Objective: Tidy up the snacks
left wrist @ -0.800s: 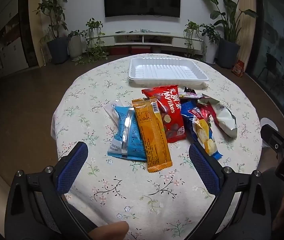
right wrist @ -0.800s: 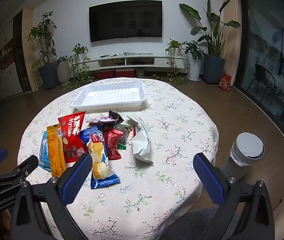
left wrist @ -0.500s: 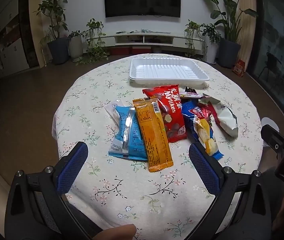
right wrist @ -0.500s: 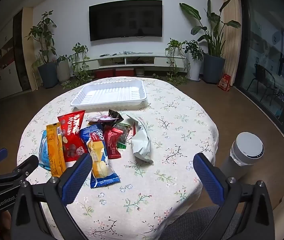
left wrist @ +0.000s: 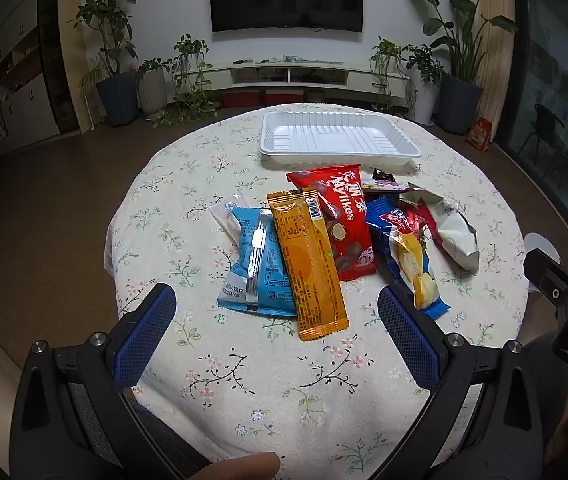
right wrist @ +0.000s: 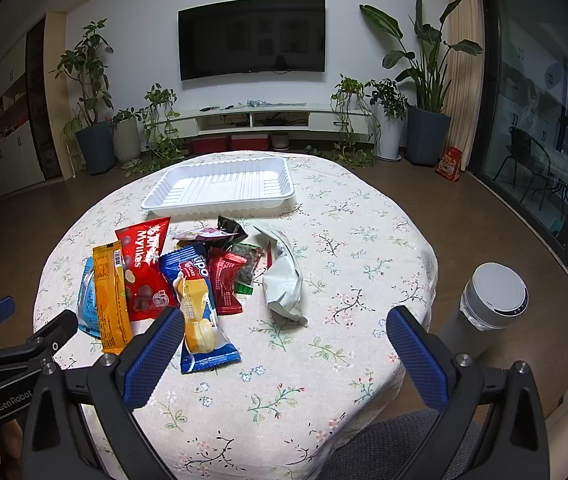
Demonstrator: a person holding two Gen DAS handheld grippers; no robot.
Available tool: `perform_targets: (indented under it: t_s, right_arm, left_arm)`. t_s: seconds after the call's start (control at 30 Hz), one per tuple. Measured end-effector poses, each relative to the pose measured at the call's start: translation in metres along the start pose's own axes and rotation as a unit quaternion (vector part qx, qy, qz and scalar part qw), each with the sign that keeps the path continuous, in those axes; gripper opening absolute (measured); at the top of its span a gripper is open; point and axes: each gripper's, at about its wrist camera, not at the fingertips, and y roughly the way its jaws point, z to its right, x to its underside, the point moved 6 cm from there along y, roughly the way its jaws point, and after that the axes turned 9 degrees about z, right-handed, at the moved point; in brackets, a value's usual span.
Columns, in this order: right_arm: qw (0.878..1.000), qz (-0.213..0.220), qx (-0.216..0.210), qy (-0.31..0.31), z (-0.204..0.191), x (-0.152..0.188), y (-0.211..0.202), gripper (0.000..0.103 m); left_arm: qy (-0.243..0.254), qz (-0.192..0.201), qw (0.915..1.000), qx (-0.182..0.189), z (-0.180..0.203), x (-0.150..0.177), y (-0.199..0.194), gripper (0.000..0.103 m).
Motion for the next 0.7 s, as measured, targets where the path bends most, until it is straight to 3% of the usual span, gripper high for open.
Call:
perform_targets:
  t_s: [0.7]
  right_arm:
    - [1.0,-0.003,0.0,0.0,-0.0021,0.0072,0.002,0.103]
  left_arm:
    - [0.001,-0.001,1.0,-0.001,0.0009,-0.0002,0.0,0.102]
